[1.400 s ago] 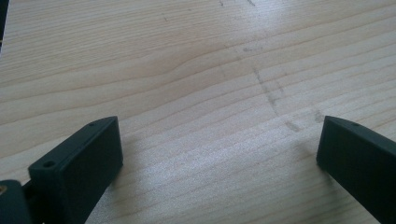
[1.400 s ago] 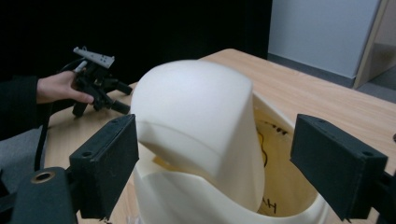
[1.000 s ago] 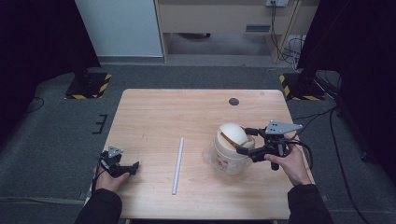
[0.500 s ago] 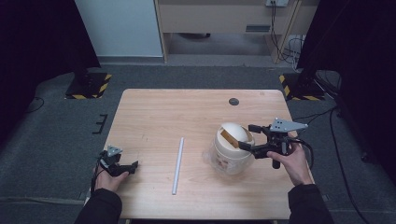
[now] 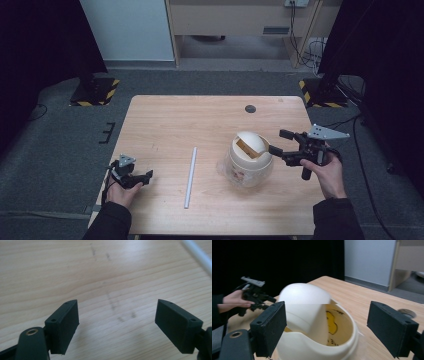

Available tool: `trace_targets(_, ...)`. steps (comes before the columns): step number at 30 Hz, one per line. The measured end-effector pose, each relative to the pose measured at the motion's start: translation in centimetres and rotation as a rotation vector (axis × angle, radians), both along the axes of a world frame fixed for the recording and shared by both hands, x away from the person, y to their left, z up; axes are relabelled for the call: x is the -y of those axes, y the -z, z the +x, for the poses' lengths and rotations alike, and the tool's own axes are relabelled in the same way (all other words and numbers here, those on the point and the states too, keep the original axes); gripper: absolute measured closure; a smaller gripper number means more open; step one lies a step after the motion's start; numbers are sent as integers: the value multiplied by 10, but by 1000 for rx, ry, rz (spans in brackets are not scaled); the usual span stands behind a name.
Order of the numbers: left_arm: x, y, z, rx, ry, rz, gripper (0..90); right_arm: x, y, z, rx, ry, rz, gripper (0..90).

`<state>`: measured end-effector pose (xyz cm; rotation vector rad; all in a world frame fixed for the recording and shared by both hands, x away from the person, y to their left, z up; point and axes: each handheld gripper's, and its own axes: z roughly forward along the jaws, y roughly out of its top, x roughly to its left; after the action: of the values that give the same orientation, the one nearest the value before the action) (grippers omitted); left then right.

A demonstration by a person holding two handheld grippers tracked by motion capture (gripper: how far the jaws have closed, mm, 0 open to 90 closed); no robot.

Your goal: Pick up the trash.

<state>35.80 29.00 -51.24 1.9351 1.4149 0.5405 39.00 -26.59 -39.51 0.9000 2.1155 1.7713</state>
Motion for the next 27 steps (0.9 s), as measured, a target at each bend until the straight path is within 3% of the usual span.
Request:
trace_targets(6, 27, -8, -4, 34, 51, -27, 245, 11, 7, 1, -5, 70, 27, 136)
trace_targets(10, 48, -9, -7, 55, 103, -22, 262, 14, 15, 2, -31, 81, 24, 124)
trace_targets(16, 74, -7, -11, 39, 161, -66, 273, 16, 20, 3, -53, 97, 3, 122)
trace_targets(23, 106, -4, -17, 11, 232, -55, 327, 20, 20, 3, -58, 120, -8, 124)
trace_targets(27, 119, 1, -19, -7, 244, -20, 355, 20, 21, 2, -64, 119, -11, 124)
